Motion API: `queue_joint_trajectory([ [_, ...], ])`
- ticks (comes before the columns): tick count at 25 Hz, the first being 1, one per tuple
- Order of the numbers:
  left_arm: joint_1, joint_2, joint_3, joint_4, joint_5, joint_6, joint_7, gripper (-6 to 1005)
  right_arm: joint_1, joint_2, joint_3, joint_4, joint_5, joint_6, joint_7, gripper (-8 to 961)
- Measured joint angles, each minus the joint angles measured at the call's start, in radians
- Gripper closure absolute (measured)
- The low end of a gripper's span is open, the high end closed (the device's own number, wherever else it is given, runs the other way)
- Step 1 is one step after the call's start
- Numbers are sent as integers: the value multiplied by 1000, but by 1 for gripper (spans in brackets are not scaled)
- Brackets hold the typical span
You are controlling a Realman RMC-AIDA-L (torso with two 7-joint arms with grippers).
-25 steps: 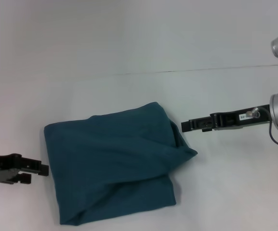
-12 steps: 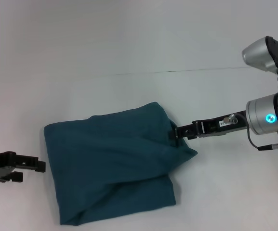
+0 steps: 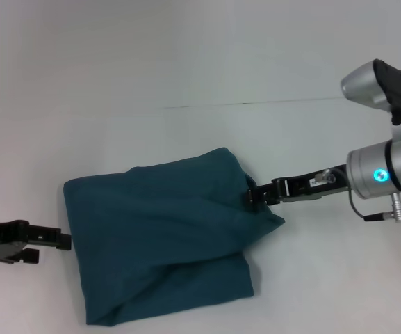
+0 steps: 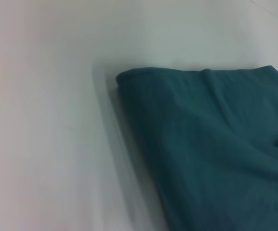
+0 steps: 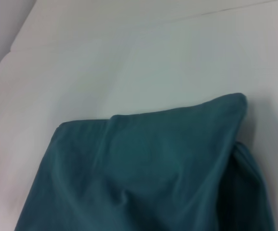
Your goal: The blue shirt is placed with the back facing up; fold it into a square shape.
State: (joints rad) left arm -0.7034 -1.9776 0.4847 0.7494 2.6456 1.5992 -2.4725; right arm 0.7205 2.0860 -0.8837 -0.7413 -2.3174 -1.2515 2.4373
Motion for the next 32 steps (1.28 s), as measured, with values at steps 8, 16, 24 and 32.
queue_joint_trajectory([
  [8, 5, -6, 1, -2, -6, -4, 11, 141, 27, 5, -11, 74, 3, 54, -13, 259],
  [16, 5, -11, 3, -2, -7, -4, 18, 141, 24, 6, -13, 87, 37, 64, -33, 398],
  [24, 5, -15, 3, -2, -7, -4, 25, 141, 24, 5, -21, 106, 39, 75, -35, 672],
  [32, 5, -19, 3, -16, -9, -5, 37, 142, 16, 4, -16, 101, 42, 78, -46, 930],
])
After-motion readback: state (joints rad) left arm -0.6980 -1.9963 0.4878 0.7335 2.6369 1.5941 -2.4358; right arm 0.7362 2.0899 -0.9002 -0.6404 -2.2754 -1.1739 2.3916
